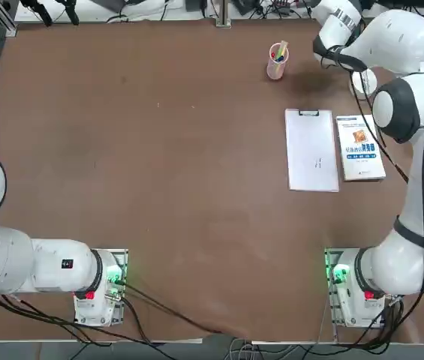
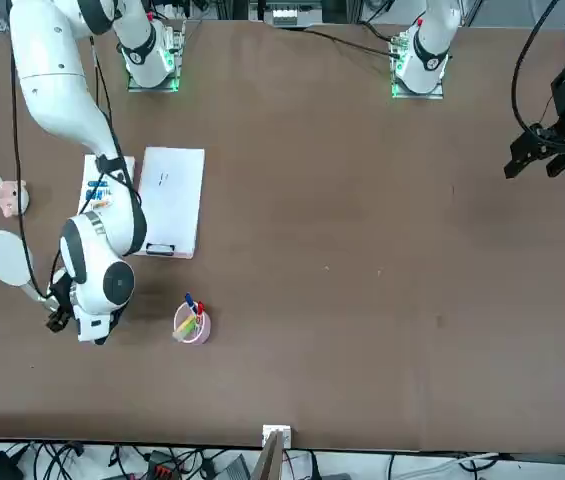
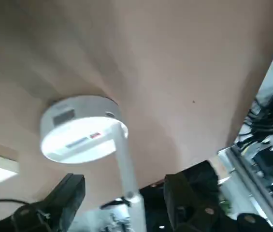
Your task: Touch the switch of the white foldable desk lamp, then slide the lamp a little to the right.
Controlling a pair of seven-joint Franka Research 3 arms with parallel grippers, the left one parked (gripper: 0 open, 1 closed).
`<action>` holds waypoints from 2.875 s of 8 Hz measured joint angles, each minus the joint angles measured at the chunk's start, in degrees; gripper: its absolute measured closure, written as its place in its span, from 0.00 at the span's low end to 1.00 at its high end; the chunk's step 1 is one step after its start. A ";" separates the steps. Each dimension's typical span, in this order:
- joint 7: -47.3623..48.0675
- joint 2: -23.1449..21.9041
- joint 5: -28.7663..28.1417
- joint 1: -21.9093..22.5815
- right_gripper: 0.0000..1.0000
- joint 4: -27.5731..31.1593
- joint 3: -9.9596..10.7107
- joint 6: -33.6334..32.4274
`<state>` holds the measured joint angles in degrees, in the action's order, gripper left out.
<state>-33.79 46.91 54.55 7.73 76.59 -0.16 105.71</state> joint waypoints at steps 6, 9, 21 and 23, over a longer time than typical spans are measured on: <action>-11.30 0.98 1.68 -2.27 0.10 0.01 0.08 2.26; -14.23 1.29 2.02 -2.33 0.13 0.01 0.11 1.52; -20.15 1.45 3.19 -2.58 0.84 0.05 0.08 -1.55; -20.83 1.40 3.15 -2.30 0.84 -0.14 -0.05 -2.32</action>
<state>-54.61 48.31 57.71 5.43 76.44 -0.21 103.39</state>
